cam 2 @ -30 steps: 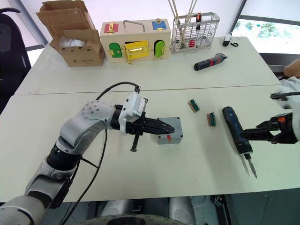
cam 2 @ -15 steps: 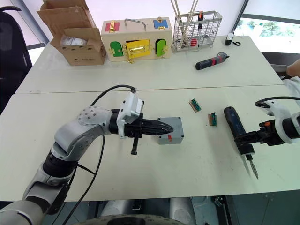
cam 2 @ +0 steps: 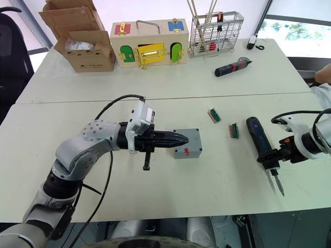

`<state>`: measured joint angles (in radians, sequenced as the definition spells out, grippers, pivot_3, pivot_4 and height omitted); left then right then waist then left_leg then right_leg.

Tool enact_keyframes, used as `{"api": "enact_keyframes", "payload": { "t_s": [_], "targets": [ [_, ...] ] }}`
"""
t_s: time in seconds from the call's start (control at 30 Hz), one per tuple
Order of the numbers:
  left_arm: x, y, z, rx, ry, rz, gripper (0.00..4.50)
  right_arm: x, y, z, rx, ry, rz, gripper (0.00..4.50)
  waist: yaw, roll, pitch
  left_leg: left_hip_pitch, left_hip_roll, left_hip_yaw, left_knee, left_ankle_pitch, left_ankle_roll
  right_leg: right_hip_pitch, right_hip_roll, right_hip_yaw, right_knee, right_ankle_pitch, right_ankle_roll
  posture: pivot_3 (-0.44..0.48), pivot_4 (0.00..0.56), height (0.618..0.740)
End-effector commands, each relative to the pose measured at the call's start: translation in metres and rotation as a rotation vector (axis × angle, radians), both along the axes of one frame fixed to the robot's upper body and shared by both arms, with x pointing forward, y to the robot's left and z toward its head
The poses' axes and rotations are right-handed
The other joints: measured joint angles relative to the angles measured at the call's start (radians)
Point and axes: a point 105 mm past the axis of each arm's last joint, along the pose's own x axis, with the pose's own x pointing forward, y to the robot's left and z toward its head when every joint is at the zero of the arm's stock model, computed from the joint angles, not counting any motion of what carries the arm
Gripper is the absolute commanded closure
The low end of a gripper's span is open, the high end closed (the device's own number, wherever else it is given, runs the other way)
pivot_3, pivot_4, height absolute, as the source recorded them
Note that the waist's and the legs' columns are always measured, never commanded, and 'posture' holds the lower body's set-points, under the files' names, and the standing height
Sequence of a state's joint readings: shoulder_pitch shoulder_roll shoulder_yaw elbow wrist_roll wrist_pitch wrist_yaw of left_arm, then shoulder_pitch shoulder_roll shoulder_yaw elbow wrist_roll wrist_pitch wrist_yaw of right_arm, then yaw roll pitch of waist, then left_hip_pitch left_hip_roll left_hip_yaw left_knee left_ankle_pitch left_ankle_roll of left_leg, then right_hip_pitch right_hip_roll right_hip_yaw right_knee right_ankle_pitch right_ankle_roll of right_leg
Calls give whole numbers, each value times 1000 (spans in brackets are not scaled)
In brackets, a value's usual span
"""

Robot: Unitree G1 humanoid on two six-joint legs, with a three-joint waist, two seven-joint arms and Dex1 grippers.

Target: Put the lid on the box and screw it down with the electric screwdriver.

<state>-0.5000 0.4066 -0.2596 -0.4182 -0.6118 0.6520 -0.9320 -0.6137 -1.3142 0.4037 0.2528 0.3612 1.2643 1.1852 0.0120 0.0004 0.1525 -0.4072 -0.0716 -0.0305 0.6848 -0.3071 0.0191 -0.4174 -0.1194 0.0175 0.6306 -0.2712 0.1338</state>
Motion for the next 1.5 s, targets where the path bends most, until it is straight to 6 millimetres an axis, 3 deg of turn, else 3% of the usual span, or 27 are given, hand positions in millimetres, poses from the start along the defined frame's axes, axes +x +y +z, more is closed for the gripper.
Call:
{"api": "enact_keyframes", "payload": {
  "t_s": [0.03, 0.13, 0.17, 0.67, 0.8, 0.9, 1.07, 1.23, 1.3, 1.4, 1.5],
  "targets": [
    [-6, 1, 8, -28, -26, 1, 4500, 2, -2, -6, -26, 25, 18, 1729, 0, 0, 0, 0, 0, 0, 0, 0, 0, 0, 0, 0, 0, 0, 0, 0, 150, 737],
    [-6, 2, 6, -24, -25, 14, 4500, 0, 0, -10, -36, 52, 48, 2593, 1, 0, 0, 0, 0, 0, 0, 0, 0, 0, 0, 0, 0, 0, 0, 0, 150, 737],
    [-6, 3, 5, -20, -25, 20, 4500, -1, 0, -11, -38, 58, 51, 2680, 1, 0, 0, 0, 0, 0, 0, 0, 0, 0, 0, 0, 0, 0, 0, 0, 150, 737],
    [1, 4, 2, -17, -19, 51, 4500, 3, -14, -19, -71, 55, 55, 2680, 0, -7, -4, 4, 0, -1, 1, 0, 0, 6, 0, -1, -1, 0, 0, 0, 150, 737],
    [14, 8, -2, -30, 2, 69, 4500, 16, -16, 12, 12, -52, -42, 2680, 0, -8, -3, 10, -1, -1, 1, 0, 0, 12, 0, -1, -2, 0, 0, 0, 150, 737],
    [26, 11, -10, -5, -6, 87, 4500, 24, -16, 40, 109, -134, -169, 2680, 1, 0, -1, 10, -2, 0, 1, 0, 0, 11, -1, 0, -1, 0, -1, 0, 150, 737],
    [42, 10, -12, -2, -23, 91, 4500, 36, -5, 92, 386, -335, -416, 2680, 2, 5, -1, -3, 0, 0, -1, 1, -2, -5, 0, -1, 2, 0, 0, 0, 150, 737],
    [56, 15, -9, -11, -27, 92, 4500, 52, 8, 142, 628, -693, -408, 2680, 2, 5, -1, -4, 0, 0, -3, 2, -3, -8, -1, -2, 4, 0, 0, 0, 150, 737],
    [59, 15, -2, -4, -32, 63, 4500, 51, 33, 171, 673, -992, -335, 2680, -1, 5, -1, -4, 0, 1, -2, 2, -3, -8, -1, -1, 4, 0, 0, 0, 150, 737],
    [63, 16, 3, 26, -40, 20, 4500, 44, 61, 166, 606, -1226, -399, 2680, -2, 5, -1, -4, 0, 2, -1, 3, -4, -13, -1, -2, 17, 0, 0, 0, 150, 737],
    [73, 13, 4, 55, -59, 42, 4500, 43, 73, 157, 522, -1354, -496, 2680, 5, 5, -1, -4, -1, -3, -1, 4, -6, -14, 0, -3, 21, 0, 0, 0, 150, 737]
  ]
}}
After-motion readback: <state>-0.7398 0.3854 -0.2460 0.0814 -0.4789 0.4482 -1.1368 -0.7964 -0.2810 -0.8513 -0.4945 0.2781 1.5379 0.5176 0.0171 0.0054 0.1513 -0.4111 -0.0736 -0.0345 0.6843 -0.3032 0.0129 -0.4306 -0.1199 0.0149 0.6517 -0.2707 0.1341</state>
